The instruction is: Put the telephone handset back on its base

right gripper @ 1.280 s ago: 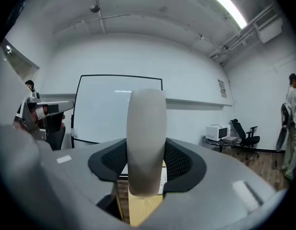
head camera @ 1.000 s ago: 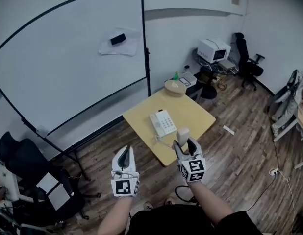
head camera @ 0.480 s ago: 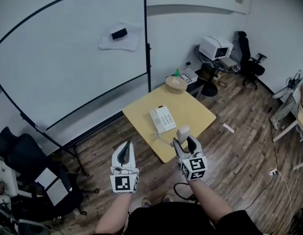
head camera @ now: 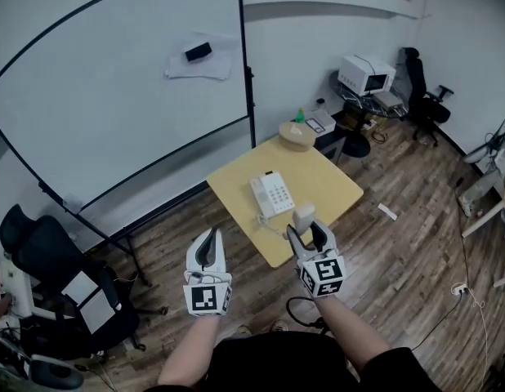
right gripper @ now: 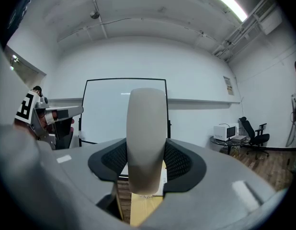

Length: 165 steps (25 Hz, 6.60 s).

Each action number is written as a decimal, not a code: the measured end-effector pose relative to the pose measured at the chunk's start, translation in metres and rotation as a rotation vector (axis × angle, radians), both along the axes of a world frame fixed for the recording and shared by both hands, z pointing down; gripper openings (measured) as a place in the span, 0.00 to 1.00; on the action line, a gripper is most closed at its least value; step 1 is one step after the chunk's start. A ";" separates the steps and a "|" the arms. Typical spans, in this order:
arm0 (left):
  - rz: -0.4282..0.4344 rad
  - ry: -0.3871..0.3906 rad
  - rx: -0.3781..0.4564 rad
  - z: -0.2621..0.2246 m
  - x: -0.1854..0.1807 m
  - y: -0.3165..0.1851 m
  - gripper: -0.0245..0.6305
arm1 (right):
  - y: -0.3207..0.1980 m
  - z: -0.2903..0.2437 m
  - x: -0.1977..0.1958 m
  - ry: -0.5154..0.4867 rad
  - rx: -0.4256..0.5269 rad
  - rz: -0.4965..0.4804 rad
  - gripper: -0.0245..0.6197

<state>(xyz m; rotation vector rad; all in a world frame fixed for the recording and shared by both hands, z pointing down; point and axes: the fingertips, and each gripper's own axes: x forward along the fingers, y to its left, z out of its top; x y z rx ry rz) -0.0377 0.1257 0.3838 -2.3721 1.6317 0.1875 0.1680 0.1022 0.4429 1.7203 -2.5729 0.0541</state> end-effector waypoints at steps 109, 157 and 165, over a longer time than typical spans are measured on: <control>0.019 0.039 -0.276 0.113 -0.070 -0.375 0.04 | -0.374 0.304 -0.080 0.291 -0.914 -0.018 0.40; 0.012 0.040 -0.300 0.125 -0.082 -0.369 0.04 | -0.348 0.344 -0.087 0.344 -1.164 0.043 0.46; 0.027 0.048 -0.287 0.120 -0.074 -0.378 0.04 | -0.374 0.309 -0.084 0.295 -1.036 0.046 0.46</control>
